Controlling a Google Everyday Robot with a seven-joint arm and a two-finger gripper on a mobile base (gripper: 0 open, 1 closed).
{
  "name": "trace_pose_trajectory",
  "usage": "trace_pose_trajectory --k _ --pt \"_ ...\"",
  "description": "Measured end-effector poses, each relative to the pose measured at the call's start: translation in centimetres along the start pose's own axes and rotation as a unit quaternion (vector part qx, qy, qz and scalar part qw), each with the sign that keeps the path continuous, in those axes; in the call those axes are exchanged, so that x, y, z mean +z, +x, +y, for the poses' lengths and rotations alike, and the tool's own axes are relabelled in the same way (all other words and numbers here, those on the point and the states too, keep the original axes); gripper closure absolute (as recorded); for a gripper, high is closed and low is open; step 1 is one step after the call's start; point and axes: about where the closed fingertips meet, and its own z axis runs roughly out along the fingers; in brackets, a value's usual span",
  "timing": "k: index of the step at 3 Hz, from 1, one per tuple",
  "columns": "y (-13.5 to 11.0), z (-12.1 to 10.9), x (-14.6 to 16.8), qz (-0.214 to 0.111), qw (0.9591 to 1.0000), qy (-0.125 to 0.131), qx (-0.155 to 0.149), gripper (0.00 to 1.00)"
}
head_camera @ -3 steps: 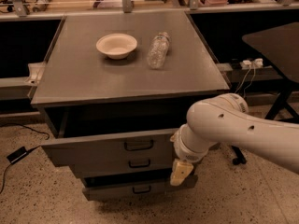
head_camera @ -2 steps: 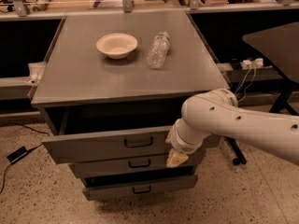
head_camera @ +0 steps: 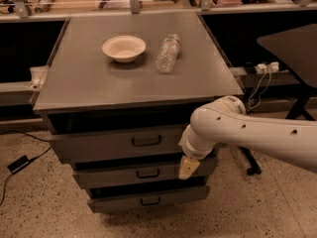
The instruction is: Close top drawer
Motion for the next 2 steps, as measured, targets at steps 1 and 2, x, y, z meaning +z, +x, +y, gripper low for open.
trace_pose_trajectory --k 1,2 --pt "0.03 -0.62 0.20 -0.004 0.9998 0.017 0.011 0.00" --pt "0.04 -0.58 0.20 -0.004 0.9998 0.017 0.010 0.00"
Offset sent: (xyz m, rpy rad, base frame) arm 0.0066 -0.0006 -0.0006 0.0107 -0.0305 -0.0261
